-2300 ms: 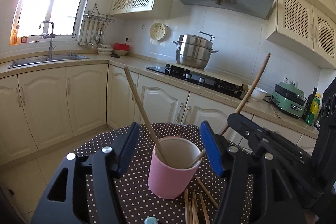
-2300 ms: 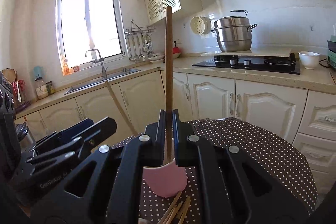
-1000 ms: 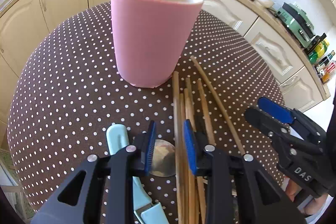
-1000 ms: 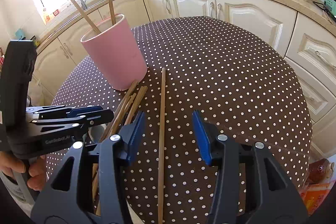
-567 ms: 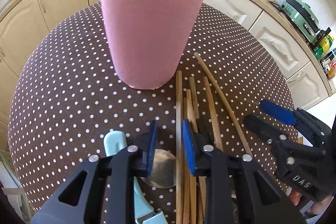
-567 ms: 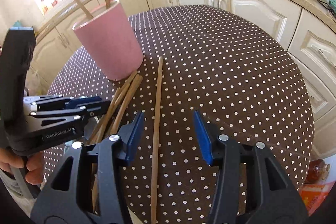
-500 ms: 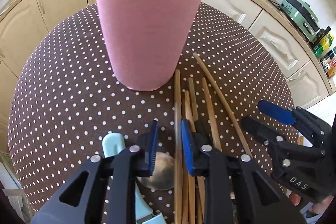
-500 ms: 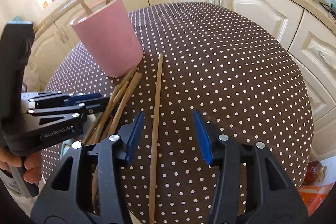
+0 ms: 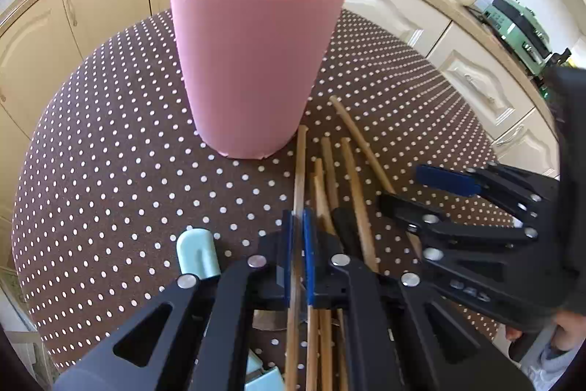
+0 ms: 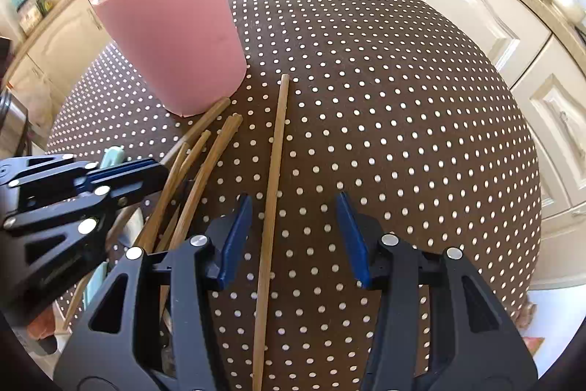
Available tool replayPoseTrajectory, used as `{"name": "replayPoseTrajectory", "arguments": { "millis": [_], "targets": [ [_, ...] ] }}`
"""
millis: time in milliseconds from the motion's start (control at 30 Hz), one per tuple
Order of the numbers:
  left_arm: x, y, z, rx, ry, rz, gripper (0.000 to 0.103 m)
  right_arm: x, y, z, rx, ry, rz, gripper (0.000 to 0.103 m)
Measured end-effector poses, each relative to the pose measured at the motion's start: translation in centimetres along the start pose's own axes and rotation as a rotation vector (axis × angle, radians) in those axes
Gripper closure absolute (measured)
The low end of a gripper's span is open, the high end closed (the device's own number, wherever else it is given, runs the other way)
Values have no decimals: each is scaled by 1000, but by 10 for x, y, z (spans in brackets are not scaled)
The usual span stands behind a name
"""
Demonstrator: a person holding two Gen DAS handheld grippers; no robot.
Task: Organize utensils
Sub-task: 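Lift the chopstick with the right tool and drop it into the pink cup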
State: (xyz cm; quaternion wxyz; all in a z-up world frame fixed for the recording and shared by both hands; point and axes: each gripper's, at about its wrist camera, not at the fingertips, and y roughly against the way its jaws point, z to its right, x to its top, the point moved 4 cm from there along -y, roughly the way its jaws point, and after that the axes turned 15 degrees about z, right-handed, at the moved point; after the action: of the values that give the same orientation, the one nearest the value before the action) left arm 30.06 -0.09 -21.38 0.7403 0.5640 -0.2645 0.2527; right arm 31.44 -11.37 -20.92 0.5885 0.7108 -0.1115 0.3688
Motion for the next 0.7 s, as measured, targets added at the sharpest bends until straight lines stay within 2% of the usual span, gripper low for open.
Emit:
{"name": "replayPoseTrajectory", "arguments": {
  "millis": [67, 100, 167, 333, 433, 700],
  "targets": [
    [1, 7, 1, -4, 0, 19, 97, 4, -5, -3, -23, 26, -8, 72],
    [3, 11, 2, -9, 0, 33, 98, 5, -6, -2, -21, 26, -10, 75],
    [5, 20, 2, -24, -5, 65, 98, 7, -7, -2, -9, 20, -10, 93],
    [11, 42, 7, -68, -14, 164, 98, 6, -3, 6, 25, -33, 27, 96],
    [10, 59, 13, -96, -45, 234, 98, 2, 15, 13, 41, -58, 76, 97],
    [15, 108, 29, -162, -100, 446, 98, 15, 82, 19, 110, -137, 317, 97]
  ]
}}
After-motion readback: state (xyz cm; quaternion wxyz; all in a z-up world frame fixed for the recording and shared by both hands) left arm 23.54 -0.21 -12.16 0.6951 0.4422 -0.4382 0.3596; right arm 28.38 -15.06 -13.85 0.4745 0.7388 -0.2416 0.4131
